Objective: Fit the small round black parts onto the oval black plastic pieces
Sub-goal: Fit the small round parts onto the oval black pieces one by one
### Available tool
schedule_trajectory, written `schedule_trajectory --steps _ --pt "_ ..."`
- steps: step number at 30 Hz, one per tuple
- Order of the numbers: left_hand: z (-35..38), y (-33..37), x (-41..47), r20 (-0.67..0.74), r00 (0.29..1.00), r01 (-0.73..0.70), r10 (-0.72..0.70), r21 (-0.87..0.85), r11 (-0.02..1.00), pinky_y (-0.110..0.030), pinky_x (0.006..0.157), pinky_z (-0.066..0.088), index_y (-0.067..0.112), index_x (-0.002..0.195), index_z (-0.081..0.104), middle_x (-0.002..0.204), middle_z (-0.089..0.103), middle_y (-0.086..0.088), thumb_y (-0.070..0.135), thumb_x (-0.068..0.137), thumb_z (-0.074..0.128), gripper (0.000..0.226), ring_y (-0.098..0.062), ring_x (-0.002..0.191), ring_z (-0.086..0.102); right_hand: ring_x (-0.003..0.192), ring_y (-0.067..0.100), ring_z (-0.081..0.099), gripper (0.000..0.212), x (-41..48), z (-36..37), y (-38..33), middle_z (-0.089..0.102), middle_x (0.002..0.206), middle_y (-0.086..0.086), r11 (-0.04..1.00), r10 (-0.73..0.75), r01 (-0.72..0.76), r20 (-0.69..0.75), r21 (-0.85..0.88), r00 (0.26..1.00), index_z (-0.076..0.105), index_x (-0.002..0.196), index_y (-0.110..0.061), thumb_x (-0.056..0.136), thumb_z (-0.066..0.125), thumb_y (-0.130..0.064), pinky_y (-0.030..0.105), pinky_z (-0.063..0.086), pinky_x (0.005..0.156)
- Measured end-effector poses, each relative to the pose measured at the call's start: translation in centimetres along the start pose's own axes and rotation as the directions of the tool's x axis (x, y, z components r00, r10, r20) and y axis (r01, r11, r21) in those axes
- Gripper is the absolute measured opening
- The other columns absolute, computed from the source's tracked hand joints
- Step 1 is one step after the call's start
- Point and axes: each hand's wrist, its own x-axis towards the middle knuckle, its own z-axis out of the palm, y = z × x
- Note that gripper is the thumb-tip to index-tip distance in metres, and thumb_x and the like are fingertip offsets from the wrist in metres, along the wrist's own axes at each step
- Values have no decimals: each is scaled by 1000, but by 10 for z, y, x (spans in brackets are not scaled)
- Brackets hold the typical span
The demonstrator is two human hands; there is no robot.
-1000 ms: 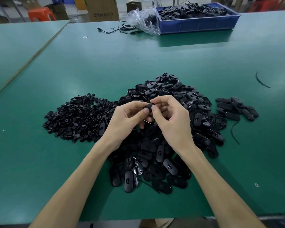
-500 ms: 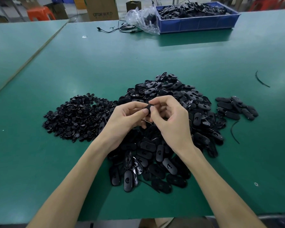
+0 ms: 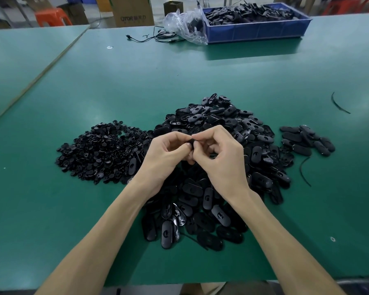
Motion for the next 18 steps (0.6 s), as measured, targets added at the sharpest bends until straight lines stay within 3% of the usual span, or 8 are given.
schedule_trajectory --steps 3,5,13,18 --pt "-2 -2 2 23 1000 -7 7 -38 999 -30 75 57 2 106 73 82 69 -19 4 100 64 11 -21 72 65 76 28 73 14 2 -2 1 70 94 9 997 57 -56 -30 49 998 70 99 -14 95 70 -1 50 61 71" --pt "-5 -3 3 72 997 18 -11 -98 995 -29 77 58 2 110 74 83 73 -12 6 100 65 14 -20 73 68 78 32 72 14 4 -3 1 71 92 11 993 87 -83 -47 83 995 70 100 -16 96 70 -3 53 61 72" --pt "-10 -1 3 132 991 41 -22 -145 989 -32 82 59 -5 114 73 89 74 -19 6 99 64 20 -25 78 70 67 25 73 13 3 -2 1 72 86 11 986 116 -111 -40 124 992 70 101 -16 97 69 -3 48 63 68" --pt "-8 -5 5 86 996 18 -10 -91 996 -34 80 59 -2 109 74 86 74 -17 5 100 65 15 -24 76 70 75 25 69 14 2 -1 3 71 89 8 991 104 -101 -40 84 994 72 100 -17 96 71 -4 41 62 70"
